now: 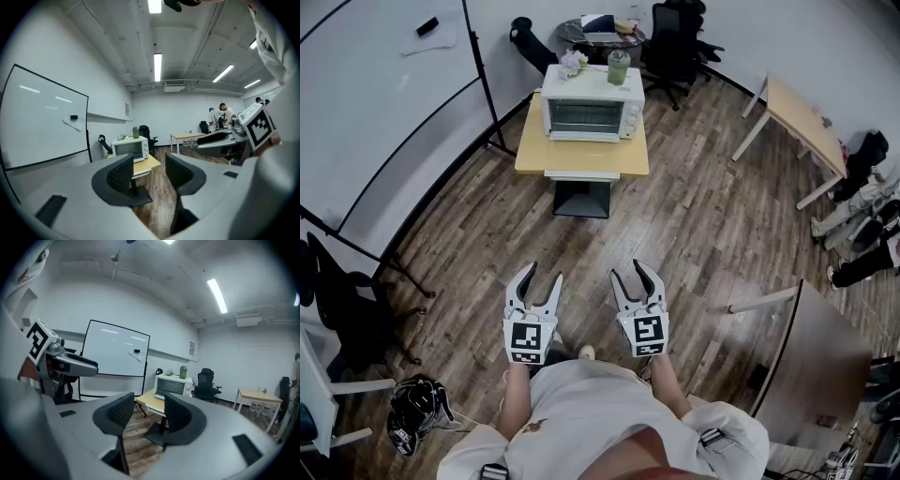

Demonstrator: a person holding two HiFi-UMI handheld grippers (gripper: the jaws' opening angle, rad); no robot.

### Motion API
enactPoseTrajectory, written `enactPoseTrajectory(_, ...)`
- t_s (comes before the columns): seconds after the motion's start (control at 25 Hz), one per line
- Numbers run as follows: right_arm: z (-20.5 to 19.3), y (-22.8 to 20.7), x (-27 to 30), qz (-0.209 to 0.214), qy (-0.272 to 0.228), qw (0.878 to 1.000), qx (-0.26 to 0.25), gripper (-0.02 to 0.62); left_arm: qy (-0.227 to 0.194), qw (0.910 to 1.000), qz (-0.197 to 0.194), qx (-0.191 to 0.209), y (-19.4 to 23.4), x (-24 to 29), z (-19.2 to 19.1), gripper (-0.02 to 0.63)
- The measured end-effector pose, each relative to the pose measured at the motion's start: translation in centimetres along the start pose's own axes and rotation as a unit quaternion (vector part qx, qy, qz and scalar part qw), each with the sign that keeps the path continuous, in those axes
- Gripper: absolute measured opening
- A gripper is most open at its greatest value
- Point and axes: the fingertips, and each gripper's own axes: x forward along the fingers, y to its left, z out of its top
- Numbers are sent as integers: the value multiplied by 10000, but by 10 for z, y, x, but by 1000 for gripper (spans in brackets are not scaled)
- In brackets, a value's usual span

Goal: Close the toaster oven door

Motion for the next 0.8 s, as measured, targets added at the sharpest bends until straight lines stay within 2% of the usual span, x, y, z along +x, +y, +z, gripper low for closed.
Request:
enactPoseTrajectory(0.08, 3, -5, -2, -29, -65, 9999, 156, 191, 6, 10000, -29, 36, -6, 3, 1, 210)
enactPoseTrajectory(0.2, 1, -5, -2, 30, -130, 9997, 209, 232, -6, 10000, -44, 65, -11, 9, 3, 209)
enactPoseTrajectory(0.56, 3, -1, 26, 78, -96, 9998, 133, 236, -31, 9999, -94, 15, 4, 34, -1, 204)
enactPoseTrajectory(0.8, 10, -12, 60, -101, -55, 9999, 113, 236, -84, 9997, -242, -14, 29, 64, 2, 202)
